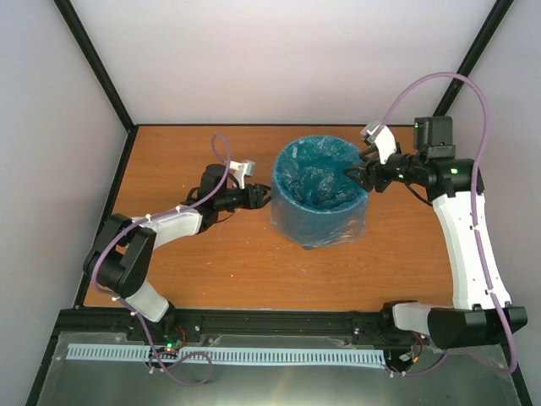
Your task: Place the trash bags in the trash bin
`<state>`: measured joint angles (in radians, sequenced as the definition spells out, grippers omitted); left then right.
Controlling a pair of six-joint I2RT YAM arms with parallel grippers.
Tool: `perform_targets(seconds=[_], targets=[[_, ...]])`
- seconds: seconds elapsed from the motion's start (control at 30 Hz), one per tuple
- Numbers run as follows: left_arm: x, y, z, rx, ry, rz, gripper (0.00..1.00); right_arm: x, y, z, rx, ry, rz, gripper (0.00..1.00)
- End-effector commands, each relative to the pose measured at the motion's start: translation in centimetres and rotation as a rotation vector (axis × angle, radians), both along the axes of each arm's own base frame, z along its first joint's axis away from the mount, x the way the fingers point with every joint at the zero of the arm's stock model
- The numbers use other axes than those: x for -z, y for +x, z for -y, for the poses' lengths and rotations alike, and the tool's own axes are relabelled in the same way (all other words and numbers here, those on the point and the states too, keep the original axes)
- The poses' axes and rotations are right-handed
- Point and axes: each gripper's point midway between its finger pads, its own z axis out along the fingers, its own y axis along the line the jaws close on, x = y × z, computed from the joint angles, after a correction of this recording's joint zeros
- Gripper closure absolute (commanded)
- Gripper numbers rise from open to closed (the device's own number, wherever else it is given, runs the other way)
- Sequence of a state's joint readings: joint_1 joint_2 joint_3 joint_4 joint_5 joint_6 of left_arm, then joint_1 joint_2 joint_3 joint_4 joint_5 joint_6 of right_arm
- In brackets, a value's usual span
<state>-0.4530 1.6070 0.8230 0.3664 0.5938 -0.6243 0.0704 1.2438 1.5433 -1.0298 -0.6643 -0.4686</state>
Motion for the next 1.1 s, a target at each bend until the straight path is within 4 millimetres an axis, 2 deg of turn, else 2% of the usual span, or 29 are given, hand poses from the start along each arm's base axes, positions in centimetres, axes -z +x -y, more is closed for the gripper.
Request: perform_targets(seconds=[0.0, 0.2, 0.33, 0.43, 0.53, 0.8, 1.07], targets=[[-1.2, -2.5, 1.1, 0.078, 0.043, 0.089, 0.41, 2.2, -0.1, -1.0, -0.05, -0.109, -0.043, 0.37], [1.4, -3.5, -3.0, -0.072, 0.211, 0.064, 0.36, 3.6, 0.0, -3.3, -0.115, -0.26, -0.048, 0.4], [1.7, -4.5, -4.9, -0.13, 0.25, 0.084, 0.32, 4.7, 1.2, -4.0, -0.136, -0.298, -0.111, 0.5], [1.9, -4.7, -6.7, -0.194, 0.282, 0.125, 0.31, 6.6, 2.2, -4.2, -0.145, -0.326, -0.187, 0.6], [2.0, -4.8, -8.1, -0.241, 0.284, 0.149, 0.3, 8.2, 2.7, -4.8, -0.158, -0.34, -0.241, 0.62], [2.0, -5.1, -7.9, -0.217, 0.262, 0.142, 0.3, 11.6, 2.9, -6.0, -0.167, -0.407, -0.309, 0.59], [1.7, -5.3, -8.1, -0.223, 0.26, 0.149, 0.3, 16.8, 2.9, -6.4, -0.181, -0.459, -0.418, 0.59]])
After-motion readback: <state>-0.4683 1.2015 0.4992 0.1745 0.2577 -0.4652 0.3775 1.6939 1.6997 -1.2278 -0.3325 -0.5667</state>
